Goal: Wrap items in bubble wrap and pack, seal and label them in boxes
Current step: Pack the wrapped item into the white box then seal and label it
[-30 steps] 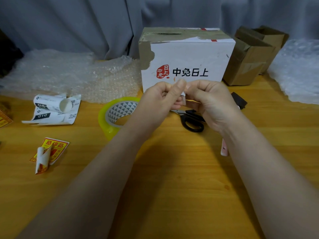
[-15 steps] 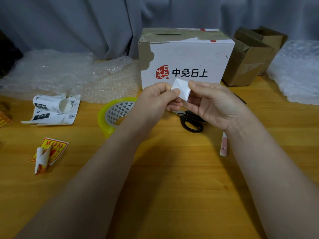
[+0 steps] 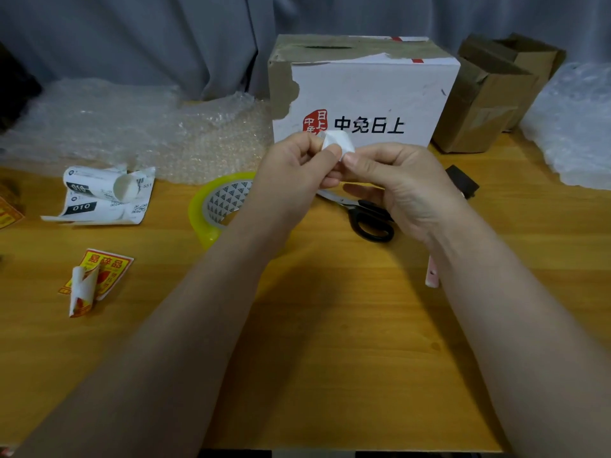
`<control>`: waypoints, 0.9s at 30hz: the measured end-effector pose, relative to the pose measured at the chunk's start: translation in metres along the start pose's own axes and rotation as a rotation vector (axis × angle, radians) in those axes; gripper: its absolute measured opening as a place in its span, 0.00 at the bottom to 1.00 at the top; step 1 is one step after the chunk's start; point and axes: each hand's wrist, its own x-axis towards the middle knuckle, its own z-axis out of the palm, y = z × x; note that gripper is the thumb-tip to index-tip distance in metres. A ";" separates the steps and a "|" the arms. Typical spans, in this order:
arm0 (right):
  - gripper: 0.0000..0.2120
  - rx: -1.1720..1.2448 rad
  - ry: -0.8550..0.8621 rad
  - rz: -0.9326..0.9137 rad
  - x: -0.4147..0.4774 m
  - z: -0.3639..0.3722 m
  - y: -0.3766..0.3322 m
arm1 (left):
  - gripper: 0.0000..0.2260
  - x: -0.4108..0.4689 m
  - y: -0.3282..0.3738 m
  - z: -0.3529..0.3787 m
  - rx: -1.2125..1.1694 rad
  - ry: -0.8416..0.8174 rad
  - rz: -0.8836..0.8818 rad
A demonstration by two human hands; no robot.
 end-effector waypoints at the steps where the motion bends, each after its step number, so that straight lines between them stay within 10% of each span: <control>1: 0.08 0.011 0.019 0.013 0.000 0.000 0.001 | 0.06 -0.001 0.000 0.001 0.004 0.007 0.006; 13: 0.08 0.385 -0.086 0.237 0.001 -0.002 -0.005 | 0.05 -0.004 0.000 0.005 -0.344 -0.094 -0.056; 27: 0.06 0.313 -0.053 0.197 0.000 -0.002 -0.012 | 0.07 -0.005 0.005 0.009 -0.186 0.013 0.020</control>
